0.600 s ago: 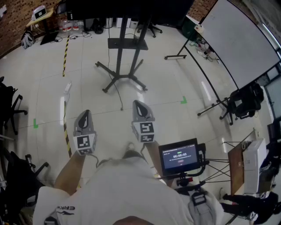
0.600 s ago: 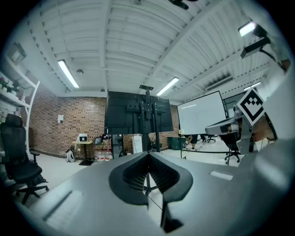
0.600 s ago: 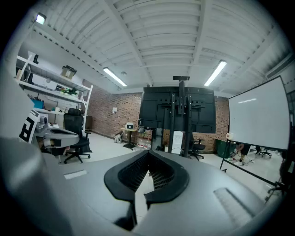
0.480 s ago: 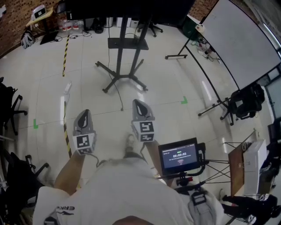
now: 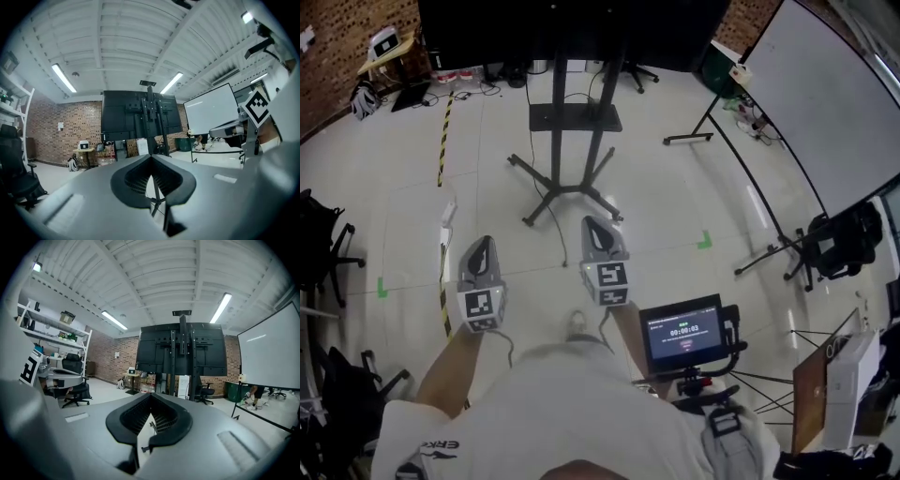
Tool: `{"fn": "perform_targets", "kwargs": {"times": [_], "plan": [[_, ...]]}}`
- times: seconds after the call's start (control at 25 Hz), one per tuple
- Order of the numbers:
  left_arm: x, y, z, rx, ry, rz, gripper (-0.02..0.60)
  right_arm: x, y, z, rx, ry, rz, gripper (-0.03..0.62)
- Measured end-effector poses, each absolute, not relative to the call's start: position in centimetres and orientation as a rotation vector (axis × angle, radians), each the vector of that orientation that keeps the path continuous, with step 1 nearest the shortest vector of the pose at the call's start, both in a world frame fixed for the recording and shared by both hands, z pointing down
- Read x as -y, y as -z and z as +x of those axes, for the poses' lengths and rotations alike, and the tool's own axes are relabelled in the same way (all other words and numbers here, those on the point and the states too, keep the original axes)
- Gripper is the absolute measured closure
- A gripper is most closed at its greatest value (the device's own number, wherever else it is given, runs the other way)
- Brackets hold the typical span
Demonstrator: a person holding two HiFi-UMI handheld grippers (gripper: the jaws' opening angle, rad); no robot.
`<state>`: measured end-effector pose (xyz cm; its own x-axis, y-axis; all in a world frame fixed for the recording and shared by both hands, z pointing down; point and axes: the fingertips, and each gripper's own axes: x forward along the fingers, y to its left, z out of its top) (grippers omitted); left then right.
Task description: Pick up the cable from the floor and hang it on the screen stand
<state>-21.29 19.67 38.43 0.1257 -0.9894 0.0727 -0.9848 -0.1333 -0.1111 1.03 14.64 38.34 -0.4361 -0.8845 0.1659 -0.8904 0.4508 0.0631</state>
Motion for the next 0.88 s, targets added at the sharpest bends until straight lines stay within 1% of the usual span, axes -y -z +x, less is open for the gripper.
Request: {"fn": "perform_targets", "kwargs": {"times": [0.24,0.44,0.68,0.88], "plan": [[-11.4,-37.8,-19.3,-2.121,0.21,-2.269,0.58,-5.8,-38.1,3.6,2.547,-0.069,1.512,0.58],[-7.3,-37.7,-18.0,-2.156,0.222,-2.24,0.58,-1.1,-39.4,5.0,2.541,-0.106,1.481,0.58],[-3.5,-38.7,-18.0,-2.158,0.238,-2.249,0.58,2.3,-40.9,4.8,2.526,-0.143,1.474,0.58],[0.8,-39.7,-19.4,-2.142,0.214,-2.296,0.58,5.6,-41.4,3.3,2.495,-0.125,1.495,0.58]]}}
